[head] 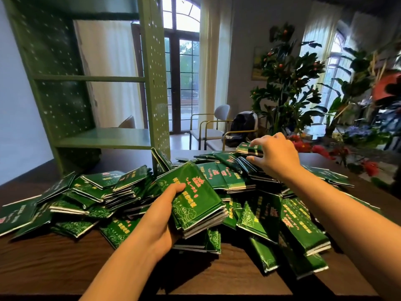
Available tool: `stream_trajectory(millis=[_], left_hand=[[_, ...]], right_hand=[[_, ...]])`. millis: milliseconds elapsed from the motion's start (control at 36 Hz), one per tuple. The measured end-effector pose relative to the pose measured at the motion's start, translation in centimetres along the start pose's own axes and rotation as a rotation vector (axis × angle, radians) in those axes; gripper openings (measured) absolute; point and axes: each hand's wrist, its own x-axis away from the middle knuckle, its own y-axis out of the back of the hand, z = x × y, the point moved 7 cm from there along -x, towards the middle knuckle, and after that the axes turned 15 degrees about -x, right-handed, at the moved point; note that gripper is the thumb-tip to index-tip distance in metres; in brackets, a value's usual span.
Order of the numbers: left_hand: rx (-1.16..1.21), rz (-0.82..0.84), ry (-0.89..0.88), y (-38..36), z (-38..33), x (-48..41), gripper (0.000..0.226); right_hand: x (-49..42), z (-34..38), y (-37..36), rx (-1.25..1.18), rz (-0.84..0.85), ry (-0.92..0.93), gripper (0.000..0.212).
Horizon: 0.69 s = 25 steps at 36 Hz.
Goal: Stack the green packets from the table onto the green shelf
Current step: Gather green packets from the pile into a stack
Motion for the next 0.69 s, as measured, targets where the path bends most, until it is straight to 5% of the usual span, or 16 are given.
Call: stream_trajectory(millis=[194, 417, 528, 583, 694], left_hand=[[0.002, -0.015, -0.011, 0.0, -0.2, 0.2, 0.023], [0.049, -0.005, 0.03, -0.1, 0.1, 0.4, 0.025], [-0.084, 0.026, -0.088, 0.9, -0.5, 0.4, 0.035], [0.052, -0.045, -0.103, 1.7, -1.2, 0.1, 0.039], [-0.089, 0.042, -0.02, 0.7, -0.3, 0.9, 0.033]], right_hand=[[0.1, 0.1, -0.1, 0.028, -0.033, 0.062, 0.033], [0.2, 0.2, -0.4, 0.069, 0.003, 0.146, 0.039], [0.4, 0.6, 0.1, -0.042, -0.07, 0.195, 0.026], [0.5, 0.9, 0.6, -0.124, -0.122, 0.225, 0.02], [0.9, 1.7, 2.0, -0.249, -0.263, 0.263, 0.015]])
